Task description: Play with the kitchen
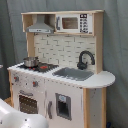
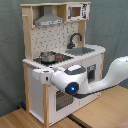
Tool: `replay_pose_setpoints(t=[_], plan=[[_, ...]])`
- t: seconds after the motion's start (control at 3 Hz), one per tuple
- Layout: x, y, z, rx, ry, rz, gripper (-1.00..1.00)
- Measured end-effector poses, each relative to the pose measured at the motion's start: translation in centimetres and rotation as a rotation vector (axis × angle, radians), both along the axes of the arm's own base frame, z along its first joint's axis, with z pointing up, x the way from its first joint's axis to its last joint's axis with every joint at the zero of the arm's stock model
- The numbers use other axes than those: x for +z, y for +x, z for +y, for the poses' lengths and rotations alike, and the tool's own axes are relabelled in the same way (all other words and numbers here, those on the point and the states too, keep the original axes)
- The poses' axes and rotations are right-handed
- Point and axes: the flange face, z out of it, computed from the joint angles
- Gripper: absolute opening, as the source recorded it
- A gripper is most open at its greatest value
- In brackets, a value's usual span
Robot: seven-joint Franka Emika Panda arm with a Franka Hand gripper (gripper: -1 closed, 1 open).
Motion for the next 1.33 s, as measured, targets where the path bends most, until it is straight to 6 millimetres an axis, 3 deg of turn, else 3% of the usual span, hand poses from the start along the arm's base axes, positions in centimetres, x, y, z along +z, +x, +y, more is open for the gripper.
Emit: replay_pose_setpoints(t=[1.33], plan=[[-2.3,-0.3,-2.7,0.149,-0.045,-0.037,1.0]])
